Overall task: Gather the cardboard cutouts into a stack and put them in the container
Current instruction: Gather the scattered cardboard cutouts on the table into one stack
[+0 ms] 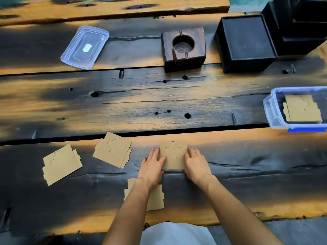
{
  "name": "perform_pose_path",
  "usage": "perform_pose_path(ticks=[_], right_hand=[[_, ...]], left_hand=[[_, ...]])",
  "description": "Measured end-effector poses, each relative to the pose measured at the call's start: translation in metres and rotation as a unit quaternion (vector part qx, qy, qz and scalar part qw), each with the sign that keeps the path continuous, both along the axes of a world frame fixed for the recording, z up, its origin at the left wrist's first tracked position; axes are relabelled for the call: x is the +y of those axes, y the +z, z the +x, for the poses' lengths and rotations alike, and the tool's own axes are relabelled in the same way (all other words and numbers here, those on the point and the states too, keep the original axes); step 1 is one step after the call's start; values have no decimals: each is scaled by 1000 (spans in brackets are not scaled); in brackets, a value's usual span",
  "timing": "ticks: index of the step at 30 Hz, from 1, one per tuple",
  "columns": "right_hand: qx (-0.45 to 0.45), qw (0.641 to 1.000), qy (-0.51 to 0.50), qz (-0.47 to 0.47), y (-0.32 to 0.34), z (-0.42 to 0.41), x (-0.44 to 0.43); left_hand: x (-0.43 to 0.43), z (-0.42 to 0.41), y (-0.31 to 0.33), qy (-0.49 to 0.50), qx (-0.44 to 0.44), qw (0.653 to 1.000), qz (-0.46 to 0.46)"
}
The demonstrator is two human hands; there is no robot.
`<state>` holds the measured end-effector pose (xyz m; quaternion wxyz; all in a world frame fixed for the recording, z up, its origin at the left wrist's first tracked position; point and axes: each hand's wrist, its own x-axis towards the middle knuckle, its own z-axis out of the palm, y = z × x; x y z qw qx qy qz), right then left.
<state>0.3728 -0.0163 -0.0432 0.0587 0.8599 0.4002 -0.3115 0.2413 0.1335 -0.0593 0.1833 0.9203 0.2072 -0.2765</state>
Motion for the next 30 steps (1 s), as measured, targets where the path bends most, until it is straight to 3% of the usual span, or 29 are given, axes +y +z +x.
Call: perform_pose_path(ticks=[7,30], right_hand=[[47,998,34,7,-14,16,9],[6,998,66,16,-2,18,1]], left_hand=[[8,3,-8,-10,19,1000,-5],[19,14,16,-106,22,994,22]])
